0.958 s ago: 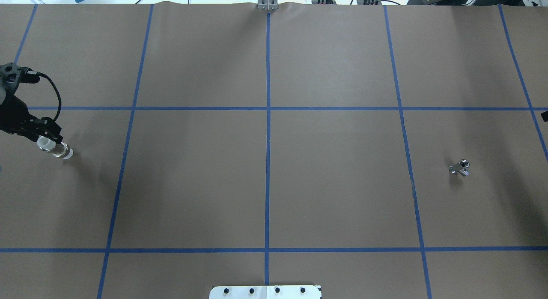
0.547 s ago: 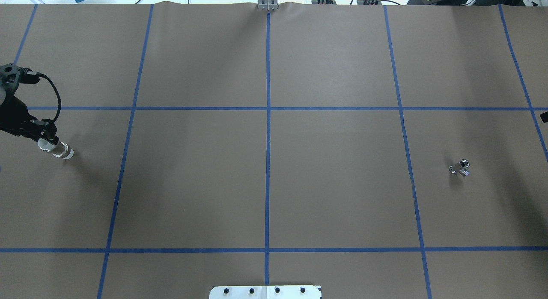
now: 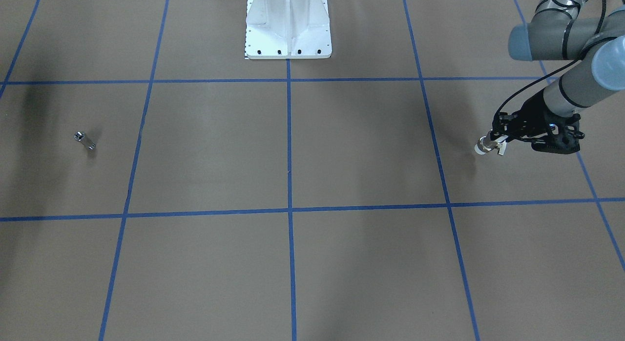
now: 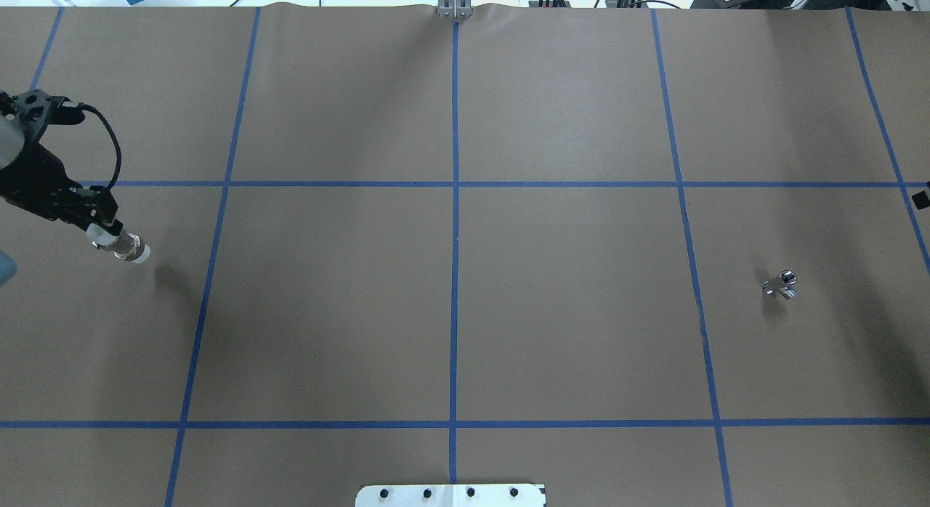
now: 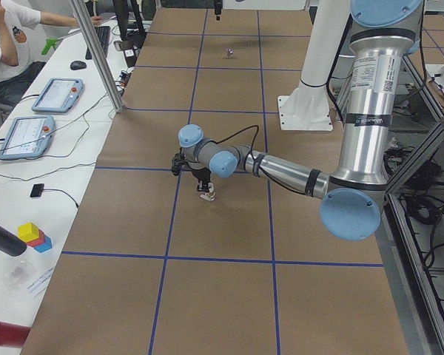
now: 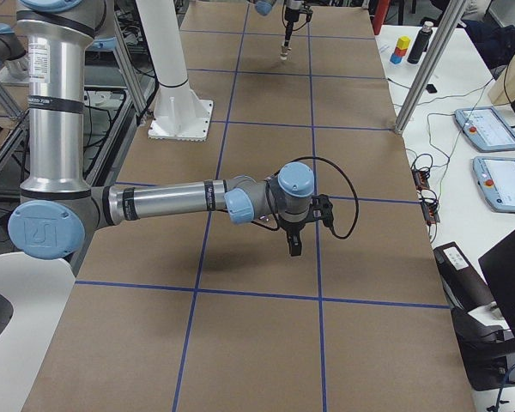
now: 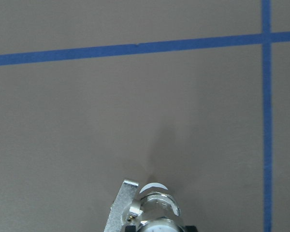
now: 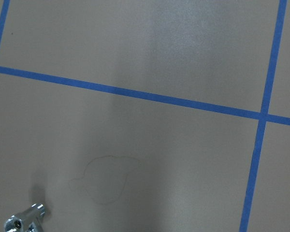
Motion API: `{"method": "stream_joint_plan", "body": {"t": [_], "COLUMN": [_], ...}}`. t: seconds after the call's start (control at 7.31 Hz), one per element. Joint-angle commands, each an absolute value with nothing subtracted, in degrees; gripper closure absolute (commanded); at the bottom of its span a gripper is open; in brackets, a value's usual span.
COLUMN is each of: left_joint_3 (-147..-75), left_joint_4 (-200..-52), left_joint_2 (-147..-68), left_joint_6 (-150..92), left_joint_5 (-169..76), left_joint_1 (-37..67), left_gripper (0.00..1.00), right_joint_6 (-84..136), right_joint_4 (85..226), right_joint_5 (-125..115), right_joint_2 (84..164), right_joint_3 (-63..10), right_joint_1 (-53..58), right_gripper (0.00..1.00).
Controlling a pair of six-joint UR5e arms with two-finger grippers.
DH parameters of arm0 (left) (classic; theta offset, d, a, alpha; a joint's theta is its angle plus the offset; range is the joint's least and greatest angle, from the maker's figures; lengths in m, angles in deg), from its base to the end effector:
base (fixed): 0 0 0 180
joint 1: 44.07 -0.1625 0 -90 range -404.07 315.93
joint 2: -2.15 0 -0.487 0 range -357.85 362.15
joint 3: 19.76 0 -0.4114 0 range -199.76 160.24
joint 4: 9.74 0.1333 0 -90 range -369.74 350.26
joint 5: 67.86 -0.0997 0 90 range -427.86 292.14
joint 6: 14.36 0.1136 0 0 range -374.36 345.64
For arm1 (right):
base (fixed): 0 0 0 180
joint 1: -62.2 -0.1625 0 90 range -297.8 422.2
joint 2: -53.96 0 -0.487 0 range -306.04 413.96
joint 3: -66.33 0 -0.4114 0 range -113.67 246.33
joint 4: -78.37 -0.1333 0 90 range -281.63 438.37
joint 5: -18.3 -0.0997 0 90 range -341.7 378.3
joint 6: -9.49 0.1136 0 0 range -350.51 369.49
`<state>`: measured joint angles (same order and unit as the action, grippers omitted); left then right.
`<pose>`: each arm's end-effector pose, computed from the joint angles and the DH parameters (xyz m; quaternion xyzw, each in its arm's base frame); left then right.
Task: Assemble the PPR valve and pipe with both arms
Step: 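Carry the valve with the left gripper toward the table center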
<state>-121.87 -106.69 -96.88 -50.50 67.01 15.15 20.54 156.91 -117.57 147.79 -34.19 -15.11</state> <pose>0.2542 -0.5307 0.5192 -0.0170 0.4325 0.0506 0.9000 -0.0583 -0.4947 0.6446 0.0630 -0.4065 -0.0745 0.9084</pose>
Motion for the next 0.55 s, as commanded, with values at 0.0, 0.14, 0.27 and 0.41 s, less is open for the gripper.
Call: {"method": "stream_joint_plan", "body": {"t": [0.0,0.14,0.27,0.41], "left_joint_3": [-124.0,-123.9,-122.5,-116.8], "left_joint_4": [-102.9,-101.1,-97.9,-94.1], "left_joint_2": [-107.2,-112.1,-118.8,-128.4], "left_joint_6": [-60.4,-64.8,-70.5,-73.5], "left_joint_5": [61.2,58.7,53.5,50.4], "left_joint_1": [13.5,9.4,2.8,0.0], "left_gripper": [1.00,1.00,1.00,1.00], "right_joint_6": [20.5,20.5,20.5,20.5], "right_joint_4": [156.6,156.5,156.5,156.5], "right_joint_5": [-117.5,-117.5,-117.5,-117.5], "right_joint_2": [147.5,147.4,147.4,147.1], "right_joint_3": [-34.1,-34.2,-34.1,-34.1], "right_joint_1": [-15.1,-15.1,-15.0,-14.9], "right_gripper": [0.01,0.01,0.01,0.01]}}
